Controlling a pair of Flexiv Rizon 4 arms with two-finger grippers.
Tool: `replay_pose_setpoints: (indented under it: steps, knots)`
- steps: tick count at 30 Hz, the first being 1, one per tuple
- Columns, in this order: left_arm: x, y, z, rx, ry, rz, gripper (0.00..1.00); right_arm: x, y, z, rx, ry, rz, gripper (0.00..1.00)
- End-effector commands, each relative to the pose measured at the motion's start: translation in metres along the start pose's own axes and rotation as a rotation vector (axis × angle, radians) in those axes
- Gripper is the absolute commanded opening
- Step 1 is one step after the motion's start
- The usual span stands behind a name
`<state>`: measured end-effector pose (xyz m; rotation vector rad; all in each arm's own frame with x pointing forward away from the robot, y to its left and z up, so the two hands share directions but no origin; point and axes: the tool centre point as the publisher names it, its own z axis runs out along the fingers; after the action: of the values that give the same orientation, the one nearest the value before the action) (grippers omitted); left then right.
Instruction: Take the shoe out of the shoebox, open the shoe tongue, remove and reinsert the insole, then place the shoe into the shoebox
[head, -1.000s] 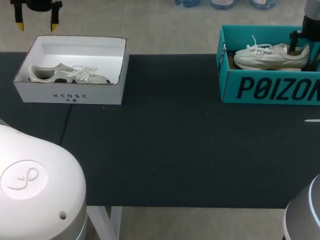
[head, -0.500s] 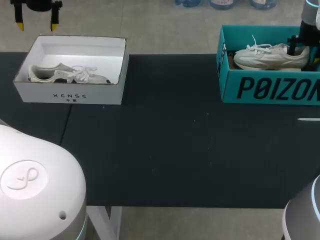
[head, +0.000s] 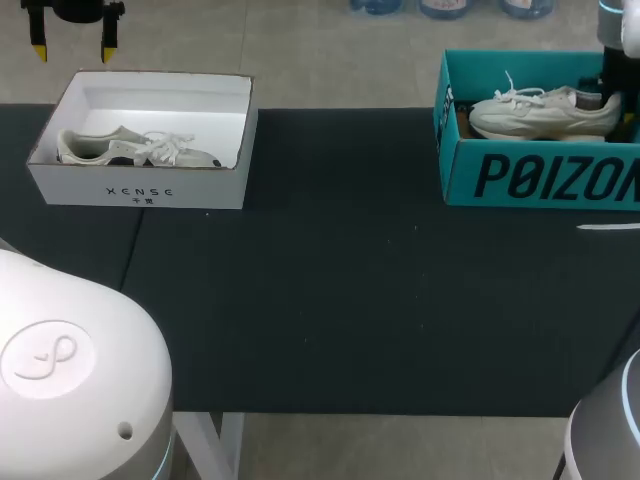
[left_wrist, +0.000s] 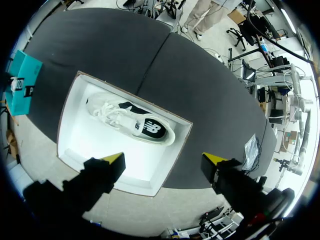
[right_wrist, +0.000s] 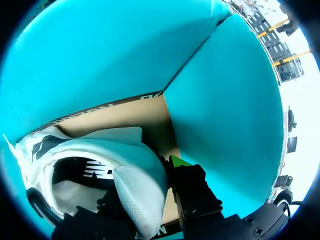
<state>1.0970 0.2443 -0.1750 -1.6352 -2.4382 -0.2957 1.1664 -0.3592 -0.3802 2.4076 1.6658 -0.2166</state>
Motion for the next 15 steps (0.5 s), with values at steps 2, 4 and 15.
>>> replay_pose_setpoints:
  steps: [2,4,15]
  knots:
    - [0.000,0.001,-0.001,0.001,0.003,0.001,1.00,-0.011,-0.007,-0.021,-0.022,0.022,0.019,0.00]
    - [0.000,0.001,-0.001,0.001,0.003,0.001,1.00,-0.014,-0.008,-0.027,-0.029,0.032,0.035,0.00]
    - [0.000,0.001,-0.001,0.001,0.003,0.001,1.00,-0.018,-0.017,-0.090,-0.110,0.153,0.058,0.00]
